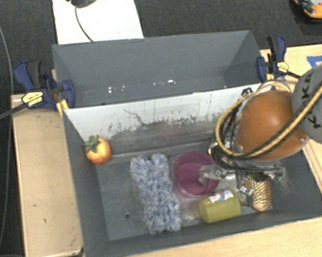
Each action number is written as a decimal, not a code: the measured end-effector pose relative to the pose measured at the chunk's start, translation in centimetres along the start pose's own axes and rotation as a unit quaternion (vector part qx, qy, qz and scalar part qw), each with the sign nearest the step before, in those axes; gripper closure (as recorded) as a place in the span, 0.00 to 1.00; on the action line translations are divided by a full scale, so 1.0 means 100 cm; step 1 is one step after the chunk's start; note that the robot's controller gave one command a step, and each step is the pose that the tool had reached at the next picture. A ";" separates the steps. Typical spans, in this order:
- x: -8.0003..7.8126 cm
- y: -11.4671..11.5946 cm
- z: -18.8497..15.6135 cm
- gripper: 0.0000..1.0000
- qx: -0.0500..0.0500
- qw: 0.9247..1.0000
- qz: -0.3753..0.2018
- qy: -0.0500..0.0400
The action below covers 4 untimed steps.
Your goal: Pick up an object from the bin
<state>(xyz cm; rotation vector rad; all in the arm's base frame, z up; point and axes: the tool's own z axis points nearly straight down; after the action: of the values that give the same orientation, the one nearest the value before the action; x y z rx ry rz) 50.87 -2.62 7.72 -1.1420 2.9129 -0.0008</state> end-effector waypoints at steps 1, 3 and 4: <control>0.000 0.000 0.000 0.00 0.000 1.000 0.000 0.000; -0.002 -0.006 -0.020 0.00 0.000 1.000 0.008 -0.001; -0.038 -0.026 0.007 0.00 0.001 0.994 -0.110 -0.003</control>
Offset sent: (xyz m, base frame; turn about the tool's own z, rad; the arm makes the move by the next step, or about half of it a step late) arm 0.0100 -0.0038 0.0120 0.0015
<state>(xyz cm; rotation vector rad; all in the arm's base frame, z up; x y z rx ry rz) 55.44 -1.96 7.10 -1.4532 2.7635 -0.0032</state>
